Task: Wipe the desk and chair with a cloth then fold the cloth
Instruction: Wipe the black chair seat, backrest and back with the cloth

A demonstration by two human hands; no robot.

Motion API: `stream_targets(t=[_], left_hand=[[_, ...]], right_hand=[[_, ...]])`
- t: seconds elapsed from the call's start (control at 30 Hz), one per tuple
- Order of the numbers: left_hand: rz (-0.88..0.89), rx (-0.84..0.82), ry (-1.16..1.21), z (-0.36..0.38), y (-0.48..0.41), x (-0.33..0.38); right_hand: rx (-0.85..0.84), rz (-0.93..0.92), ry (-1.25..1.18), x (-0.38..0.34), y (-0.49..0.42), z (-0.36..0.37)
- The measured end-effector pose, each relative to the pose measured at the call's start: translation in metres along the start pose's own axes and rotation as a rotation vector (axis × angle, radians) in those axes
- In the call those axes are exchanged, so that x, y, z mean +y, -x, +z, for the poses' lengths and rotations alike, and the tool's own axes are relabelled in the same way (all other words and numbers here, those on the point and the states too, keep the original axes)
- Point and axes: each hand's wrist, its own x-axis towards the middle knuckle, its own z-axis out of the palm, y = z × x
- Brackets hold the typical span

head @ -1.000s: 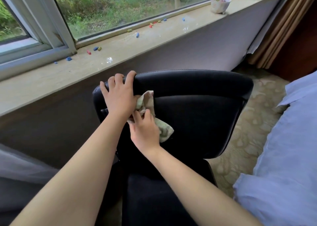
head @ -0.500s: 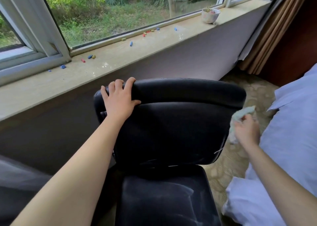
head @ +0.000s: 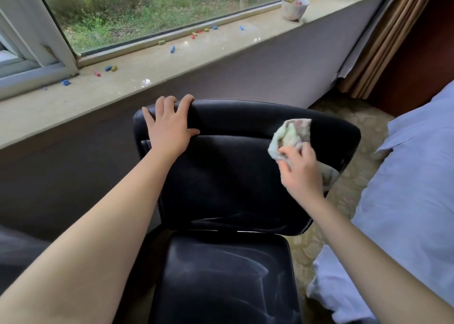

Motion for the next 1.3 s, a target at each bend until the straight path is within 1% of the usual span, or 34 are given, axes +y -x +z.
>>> stream_targets(t=[0.1, 0.17, 0.33, 0.5, 0.53, 0.6, 0.67, 0.7, 0.77, 0.83, 0.93, 1.0, 1.03, 1.1, 1.13, 1.17, 1.2, 1.23, 1.3], left_hand=[[-0.035, -0.029, 0.026, 0.005, 0.000, 0.011], [-0.044, -0.041, 0.038, 0.008, 0.000, 0.018], [-0.083, -0.064, 0.101, 0.011, -0.004, 0.041], [-0.115, -0.054, 0.115, 0.019, -0.008, 0.068], [-0.127, -0.038, 0.106, 0.021, -0.009, 0.074], [-0.167, -0.003, 0.072, 0.025, -0.007, 0.088], [-0.210, 0.002, 0.047, 0.025, -0.001, 0.105], [-0.228, -0.011, 0.054, 0.024, 0.005, 0.114], [-0.225, -0.047, 0.111, 0.023, 0.016, 0.128], [-0.137, -0.108, 0.197, 0.020, 0.026, 0.136], [-0.023, -0.242, 0.269, 0.019, 0.054, 0.139], [-0.053, -0.362, 0.301, 0.026, 0.082, 0.131], [-0.098, -0.415, 0.317, 0.033, 0.097, 0.124], [-0.241, -0.496, 0.326, 0.040, 0.134, 0.107], [-0.307, -0.544, 0.326, 0.042, 0.153, 0.097], [-0.371, -0.602, 0.337, 0.044, 0.176, 0.086], [-0.430, -0.659, 0.351, 0.045, 0.198, 0.076], [-0.481, -0.698, 0.370, 0.048, 0.220, 0.067], [-0.619, -0.770, 0.411, 0.049, 0.264, 0.051]], right_hand=[[-0.064, -0.194, 0.122, 0.005, 0.019, 0.011], [-0.154, -0.298, 0.163, 0.017, 0.037, 0.012], [-0.462, -0.528, 0.253, 0.071, 0.089, 0.003], [-0.718, -0.829, 0.384, 0.127, 0.138, -0.024], [-0.791, -0.859, 0.412, 0.137, 0.145, -0.027], [-0.873, -0.877, 0.425, 0.151, 0.152, -0.028], [-0.846, -0.913, 0.376, 0.152, 0.151, -0.030], [-0.785, -0.934, 0.332, 0.151, 0.150, -0.030], [-0.602, -0.936, 0.239, 0.141, 0.145, -0.029], [-0.440, -0.900, 0.161, 0.125, 0.130, -0.023], [-0.310, -0.904, 0.131, 0.091, 0.085, -0.015], [-0.224, -0.912, 0.077, 0.065, 0.055, -0.006], [-0.185, -0.896, 0.009, 0.051, 0.040, -0.004], [-0.160, -0.835, -0.116, 0.020, 0.022, -0.010], [-0.212, -0.788, -0.091, 0.011, 0.018, -0.010], [-0.326, -0.735, -0.024, 0.008, 0.018, -0.009], [-0.491, -0.720, 0.070, 0.013, 0.024, -0.008], [-0.583, -0.748, 0.133, 0.022, 0.033, -0.005], [-0.759, -0.902, 0.305, 0.045, 0.055, 0.001]])
